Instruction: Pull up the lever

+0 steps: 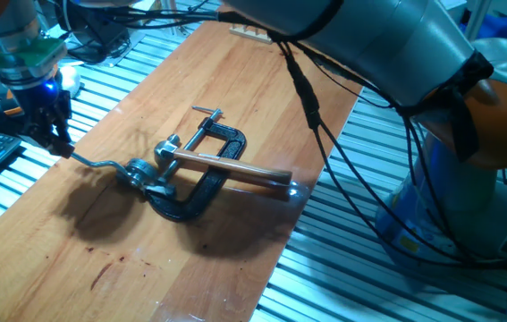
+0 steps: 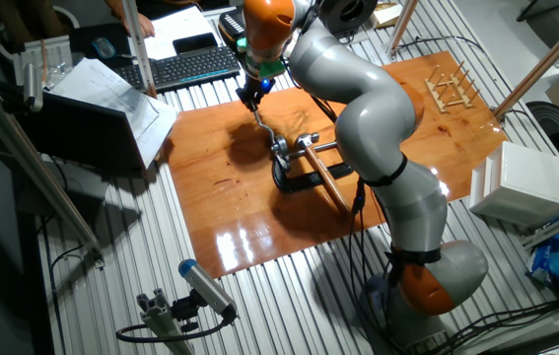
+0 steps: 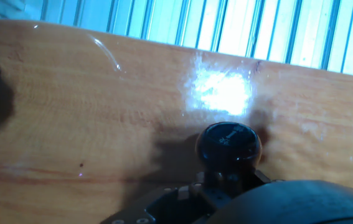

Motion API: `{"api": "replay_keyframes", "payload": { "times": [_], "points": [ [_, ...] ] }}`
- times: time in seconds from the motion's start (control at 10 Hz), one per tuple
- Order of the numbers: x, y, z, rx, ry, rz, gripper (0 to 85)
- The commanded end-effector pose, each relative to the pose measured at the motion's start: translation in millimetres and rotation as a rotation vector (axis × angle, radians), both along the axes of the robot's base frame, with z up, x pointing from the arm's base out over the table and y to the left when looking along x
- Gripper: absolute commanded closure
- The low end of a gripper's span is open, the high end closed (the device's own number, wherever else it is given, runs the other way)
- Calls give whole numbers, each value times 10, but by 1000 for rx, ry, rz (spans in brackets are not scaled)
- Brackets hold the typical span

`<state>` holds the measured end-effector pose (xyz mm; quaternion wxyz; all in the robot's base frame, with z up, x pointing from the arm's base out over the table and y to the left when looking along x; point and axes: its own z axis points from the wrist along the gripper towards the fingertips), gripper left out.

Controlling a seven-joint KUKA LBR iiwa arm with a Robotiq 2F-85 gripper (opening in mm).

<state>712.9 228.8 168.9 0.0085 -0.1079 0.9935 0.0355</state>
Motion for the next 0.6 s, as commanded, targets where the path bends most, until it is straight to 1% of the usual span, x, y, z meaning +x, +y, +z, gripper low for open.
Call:
{"api": "replay_keyframes", "payload": {
  "times": [0.0, 0.2, 0.3, 0.5],
  "points": [
    [-34, -17, 22, 4, 3, -3, 850],
    [-93, -42, 79, 3, 3, -1, 850],
    [-117, -52, 115, 13, 8, -4, 850],
    [-164, -87, 187, 20, 9, -4, 850]
  ]
}}
